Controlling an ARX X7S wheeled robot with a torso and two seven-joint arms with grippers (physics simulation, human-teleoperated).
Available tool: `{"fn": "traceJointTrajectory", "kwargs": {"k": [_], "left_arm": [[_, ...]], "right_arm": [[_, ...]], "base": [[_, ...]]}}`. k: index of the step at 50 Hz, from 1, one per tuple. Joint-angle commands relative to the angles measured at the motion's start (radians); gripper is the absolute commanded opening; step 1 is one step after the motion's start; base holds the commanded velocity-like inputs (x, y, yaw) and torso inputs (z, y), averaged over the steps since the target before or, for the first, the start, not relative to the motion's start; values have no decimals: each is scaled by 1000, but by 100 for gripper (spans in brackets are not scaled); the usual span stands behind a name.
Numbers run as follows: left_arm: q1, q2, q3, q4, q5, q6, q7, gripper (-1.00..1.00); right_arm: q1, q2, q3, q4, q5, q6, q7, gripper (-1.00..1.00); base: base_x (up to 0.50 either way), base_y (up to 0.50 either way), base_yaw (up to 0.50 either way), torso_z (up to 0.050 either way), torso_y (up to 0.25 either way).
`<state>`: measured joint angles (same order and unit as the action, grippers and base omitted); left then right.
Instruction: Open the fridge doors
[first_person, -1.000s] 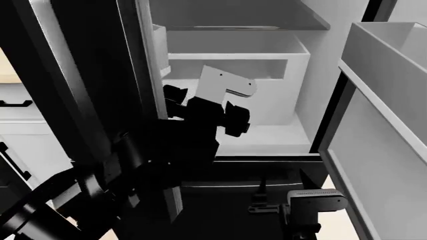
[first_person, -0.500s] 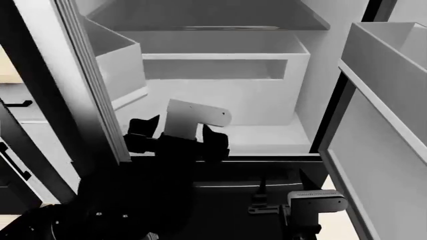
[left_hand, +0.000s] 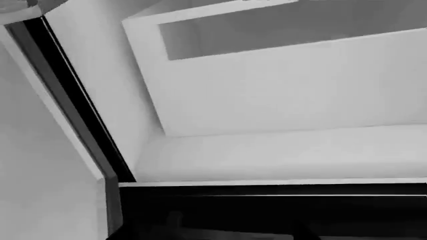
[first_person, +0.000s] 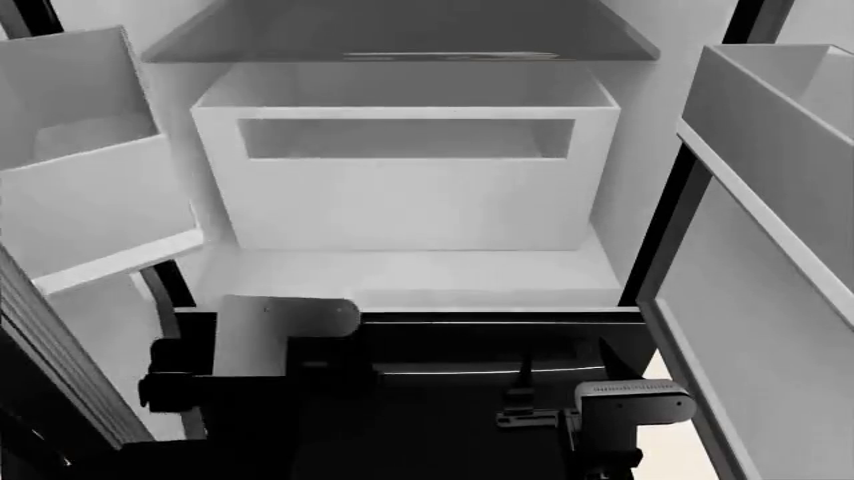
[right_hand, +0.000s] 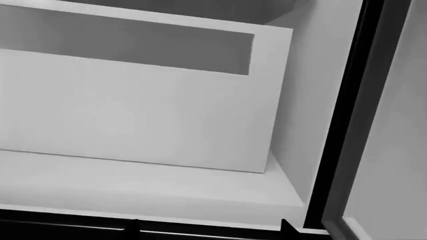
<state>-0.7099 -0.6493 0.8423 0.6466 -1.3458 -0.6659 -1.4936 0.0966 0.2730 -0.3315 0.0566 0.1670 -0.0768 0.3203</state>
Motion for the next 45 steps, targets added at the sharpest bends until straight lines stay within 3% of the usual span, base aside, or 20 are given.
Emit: {"fn": "traceJointTrajectory", "kwargs": {"k": [1,13,32,45], "left_arm": [[142,-127,-59,57,16,72,5,100],[228,-237,-146,39,-7,182,40,100],[308,-334,-223,-85,-4,281,105,100],[439,-460,-284,-89,2,394,119,100]], "right_arm": [[0,2,-2,-2,4,-4,0,100],[-7,7,-7,-15,4,2,9,100],[-8,11,-12,-14,6,-1,15,100],[-13,17,-15,-18,6,-3,20,100]], "base": [[0,0,0,0,0],[0,0,0,0,0],[0,0,0,0,0],[0,0,0,0,0]]}}
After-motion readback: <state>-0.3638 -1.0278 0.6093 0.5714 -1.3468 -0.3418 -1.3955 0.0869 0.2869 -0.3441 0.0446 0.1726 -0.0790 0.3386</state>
